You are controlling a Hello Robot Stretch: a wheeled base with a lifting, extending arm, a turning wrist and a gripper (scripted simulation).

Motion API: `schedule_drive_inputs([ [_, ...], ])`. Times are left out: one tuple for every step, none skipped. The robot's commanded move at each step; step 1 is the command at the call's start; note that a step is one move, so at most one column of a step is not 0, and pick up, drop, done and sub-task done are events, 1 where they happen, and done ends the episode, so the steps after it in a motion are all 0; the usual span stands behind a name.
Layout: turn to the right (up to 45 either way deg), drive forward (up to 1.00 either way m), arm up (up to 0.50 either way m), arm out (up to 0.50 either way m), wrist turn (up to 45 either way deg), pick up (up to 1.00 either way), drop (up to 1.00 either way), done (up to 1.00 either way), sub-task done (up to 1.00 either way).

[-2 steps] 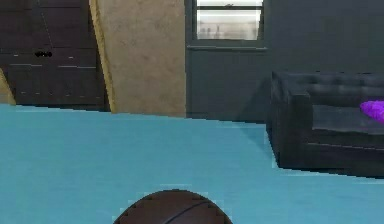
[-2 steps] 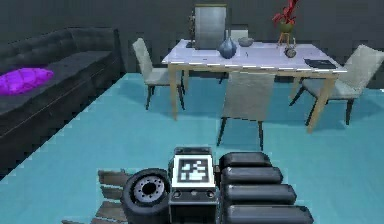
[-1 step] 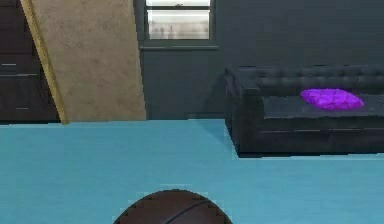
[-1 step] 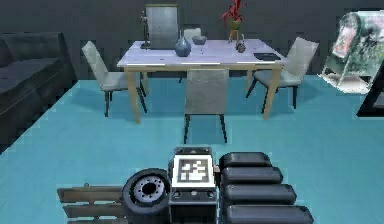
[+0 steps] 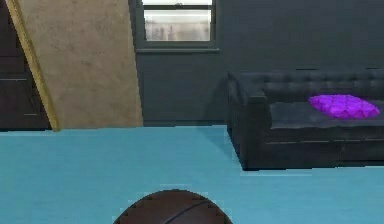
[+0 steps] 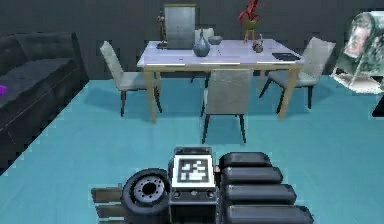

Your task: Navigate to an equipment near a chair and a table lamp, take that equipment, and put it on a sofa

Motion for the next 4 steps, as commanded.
schedule_drive_inputs([
  [0.0, 0.65, 0.0, 0.0, 0.0, 0.0, 0.0, 0.0, 0.0],
  [21.0, 0.0, 0.0, 0.0, 0.0, 0.0, 0.0, 0.0, 0.0],
  [0.0, 0.4, 0.0, 0.0, 0.0, 0.0, 0.0, 0.0, 0.0],
  [45.0, 0.0, 0.0, 0.0, 0.0, 0.0, 0.0, 0.0, 0.0],
])
